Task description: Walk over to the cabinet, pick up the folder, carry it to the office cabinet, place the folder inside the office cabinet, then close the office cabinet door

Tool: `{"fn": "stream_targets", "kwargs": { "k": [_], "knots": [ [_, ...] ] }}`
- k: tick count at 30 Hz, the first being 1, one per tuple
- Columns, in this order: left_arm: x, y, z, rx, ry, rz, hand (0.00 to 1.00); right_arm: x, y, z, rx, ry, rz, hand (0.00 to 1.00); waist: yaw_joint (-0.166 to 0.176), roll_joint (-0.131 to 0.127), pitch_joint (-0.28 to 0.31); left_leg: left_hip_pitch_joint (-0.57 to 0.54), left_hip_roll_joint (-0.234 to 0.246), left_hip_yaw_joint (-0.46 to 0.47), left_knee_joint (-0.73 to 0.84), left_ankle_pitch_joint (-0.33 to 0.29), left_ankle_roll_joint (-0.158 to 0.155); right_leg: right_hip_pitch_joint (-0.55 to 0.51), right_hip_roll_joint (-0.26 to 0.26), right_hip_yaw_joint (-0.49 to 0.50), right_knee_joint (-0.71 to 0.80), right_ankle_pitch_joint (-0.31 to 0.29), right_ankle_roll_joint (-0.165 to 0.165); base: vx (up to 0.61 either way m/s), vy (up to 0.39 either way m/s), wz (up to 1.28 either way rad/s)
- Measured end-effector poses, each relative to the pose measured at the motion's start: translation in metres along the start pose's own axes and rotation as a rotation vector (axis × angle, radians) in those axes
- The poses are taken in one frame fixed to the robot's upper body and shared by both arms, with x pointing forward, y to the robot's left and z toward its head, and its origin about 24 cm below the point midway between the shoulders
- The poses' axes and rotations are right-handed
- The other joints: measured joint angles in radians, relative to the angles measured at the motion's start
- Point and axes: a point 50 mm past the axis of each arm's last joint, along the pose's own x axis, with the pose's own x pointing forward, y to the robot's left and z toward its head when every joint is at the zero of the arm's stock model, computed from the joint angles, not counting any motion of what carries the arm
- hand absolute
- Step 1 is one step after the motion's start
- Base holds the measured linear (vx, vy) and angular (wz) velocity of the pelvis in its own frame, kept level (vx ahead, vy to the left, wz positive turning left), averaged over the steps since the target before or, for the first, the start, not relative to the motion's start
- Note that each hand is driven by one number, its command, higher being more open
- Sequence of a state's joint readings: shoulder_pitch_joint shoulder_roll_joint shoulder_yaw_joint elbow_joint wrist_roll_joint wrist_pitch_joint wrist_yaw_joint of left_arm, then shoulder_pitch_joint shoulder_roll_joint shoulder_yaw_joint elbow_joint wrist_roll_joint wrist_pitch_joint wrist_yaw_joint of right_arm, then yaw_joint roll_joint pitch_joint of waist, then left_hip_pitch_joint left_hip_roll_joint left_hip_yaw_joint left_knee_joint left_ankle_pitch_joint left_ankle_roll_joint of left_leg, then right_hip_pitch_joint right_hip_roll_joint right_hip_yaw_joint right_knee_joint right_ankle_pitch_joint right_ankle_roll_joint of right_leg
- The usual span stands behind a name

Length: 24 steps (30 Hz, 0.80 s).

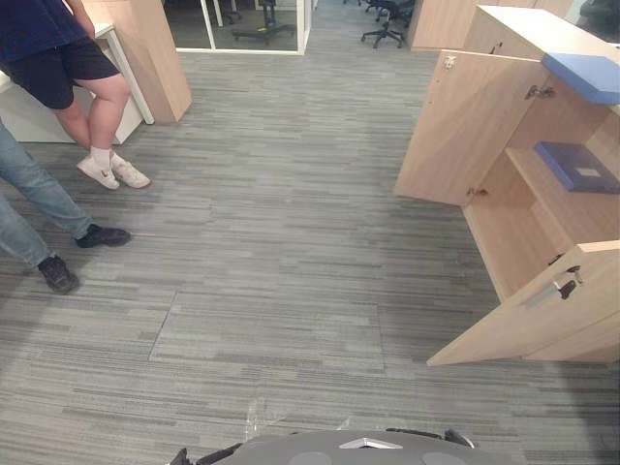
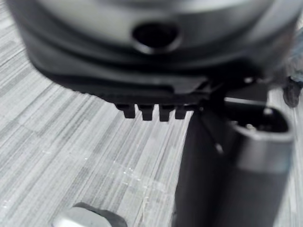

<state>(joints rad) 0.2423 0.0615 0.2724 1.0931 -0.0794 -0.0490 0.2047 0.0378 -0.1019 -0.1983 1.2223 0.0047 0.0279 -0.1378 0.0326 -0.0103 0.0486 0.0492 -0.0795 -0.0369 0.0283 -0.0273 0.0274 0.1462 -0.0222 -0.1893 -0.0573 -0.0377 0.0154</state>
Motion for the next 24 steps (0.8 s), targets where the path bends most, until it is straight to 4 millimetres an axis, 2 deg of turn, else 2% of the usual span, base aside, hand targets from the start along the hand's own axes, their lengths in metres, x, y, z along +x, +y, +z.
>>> {"fn": "stream_targets", "kwargs": {
  "k": [11,24],
  "knots": [
    [0.0002,-0.0003,0.0014,-0.061,-0.007,-0.032,1.00,0.0004,0.0010,0.0001,0.006,0.013,0.007,1.00,0.015,-0.003,0.011,0.016,-0.015,-0.001,-0.018,0.010,0.006,0.008,-0.015,-0.002,-0.006,0.003,0.008,-0.02,0.009,0.01],
    [-0.0002,0.0018,0.0034,-0.059,-0.028,0.040,1.00,0.0003,0.0026,0.0018,0.009,0.008,-0.013,1.00,0.017,-0.014,0.017,0.016,-0.024,-0.014,-0.018,0.015,0.009,0.013,-0.023,-0.019,-0.014,0.005,0.012,0.00,-0.001,0.02]
  ]
}}
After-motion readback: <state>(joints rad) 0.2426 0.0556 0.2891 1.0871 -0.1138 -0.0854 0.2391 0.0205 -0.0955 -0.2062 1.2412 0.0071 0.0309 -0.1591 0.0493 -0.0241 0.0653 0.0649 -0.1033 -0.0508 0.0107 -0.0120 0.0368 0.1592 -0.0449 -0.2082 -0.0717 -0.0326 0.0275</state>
